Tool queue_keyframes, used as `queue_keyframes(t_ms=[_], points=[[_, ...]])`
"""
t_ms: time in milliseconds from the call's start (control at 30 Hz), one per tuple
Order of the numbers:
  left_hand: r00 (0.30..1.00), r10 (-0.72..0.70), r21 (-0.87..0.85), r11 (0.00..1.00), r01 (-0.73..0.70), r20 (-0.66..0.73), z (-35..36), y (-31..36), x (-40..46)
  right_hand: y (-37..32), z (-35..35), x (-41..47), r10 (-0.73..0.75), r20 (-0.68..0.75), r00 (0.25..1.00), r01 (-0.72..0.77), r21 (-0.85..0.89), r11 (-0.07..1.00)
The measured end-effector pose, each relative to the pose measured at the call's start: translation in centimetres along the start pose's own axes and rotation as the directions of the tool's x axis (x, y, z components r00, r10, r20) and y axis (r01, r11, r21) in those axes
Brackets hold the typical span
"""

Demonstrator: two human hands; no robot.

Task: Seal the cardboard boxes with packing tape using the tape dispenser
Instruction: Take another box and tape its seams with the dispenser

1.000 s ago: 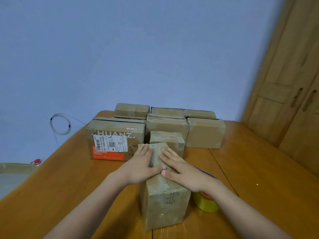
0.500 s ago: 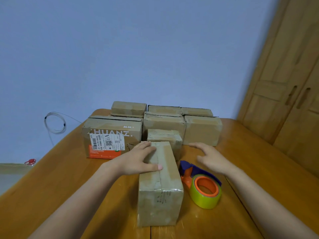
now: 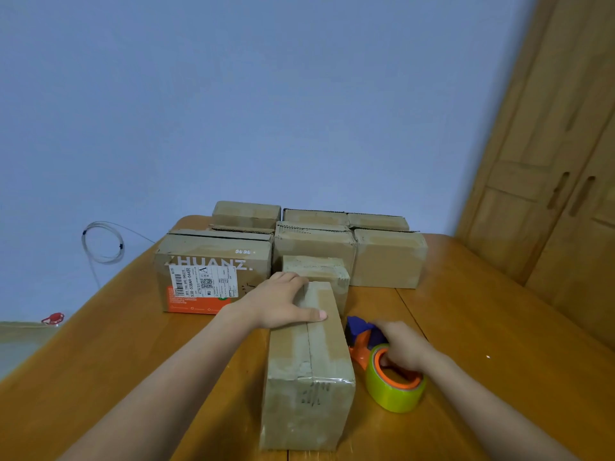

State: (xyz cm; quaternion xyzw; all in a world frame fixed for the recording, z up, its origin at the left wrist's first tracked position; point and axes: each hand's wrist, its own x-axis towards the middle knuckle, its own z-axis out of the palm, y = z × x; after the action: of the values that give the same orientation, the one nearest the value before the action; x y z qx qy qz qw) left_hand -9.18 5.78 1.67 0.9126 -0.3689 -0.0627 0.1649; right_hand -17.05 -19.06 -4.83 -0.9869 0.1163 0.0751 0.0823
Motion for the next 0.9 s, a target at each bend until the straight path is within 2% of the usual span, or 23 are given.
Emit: queue_keyframes(t_ms=[133, 267, 367, 533, 767, 833, 867, 900], points=[[1.0, -0.002, 0.013, 1.0, 0.002, 0.026, 0.1, -0.5, 0.2, 0.9, -1.2, -0.1, 0.035, -0.227, 0.973, -0.017, 0.08, 0.997], [0.999, 0.016, -0.052, 0.999, -0.014, 0.041, 0.3, -1.1, 0.2, 1.8, -4.2, -0.1, -0.034, -0.485, 0.874, 0.131, 0.169, 0.977], [0.997, 0.041, -0.066, 0.997, -0.036, 0.066, 0.0, -0.6, 0.4, 1.4, -7.0, -0.3, -0.081, -0.588, 0.805, 0.232, 0.187, 0.955], [0.99, 0.065, -0.052, 0.997, -0.059, 0.125, -0.4, -0.1, 1.0, 0.4, -10.1, -0.6, -0.146, -0.646, 0.75, 0.301, 0.137, 0.944], [0.986, 0.106, -0.11, 0.99, -0.093, 0.127, -0.3, 0.0, 0.6, -1.0, -11.6, -1.0, -0.219, -0.688, 0.692, 0.393, 0.104, 0.914], [0.992, 0.119, -0.12, 0.986, -0.114, 0.033, -0.2, 0.3, 0.3, -1.6, -11.7, -1.2, -0.223, -0.707, 0.671, 0.404, 0.096, 0.91], [0.992, 0.107, -0.189, 0.975, -0.117, -0.064, -0.3, 0.5, 0.2, -1.9, -11.8, -1.3, -0.225, -0.717, 0.659, 0.409, 0.091, 0.908], [0.986, 0.05, -0.34, 0.935, -0.103, -0.161, -0.5, 0.9, -0.1, -2.2, -11.8, -1.4, -0.231, -0.727, 0.646, 0.415, 0.081, 0.906]])
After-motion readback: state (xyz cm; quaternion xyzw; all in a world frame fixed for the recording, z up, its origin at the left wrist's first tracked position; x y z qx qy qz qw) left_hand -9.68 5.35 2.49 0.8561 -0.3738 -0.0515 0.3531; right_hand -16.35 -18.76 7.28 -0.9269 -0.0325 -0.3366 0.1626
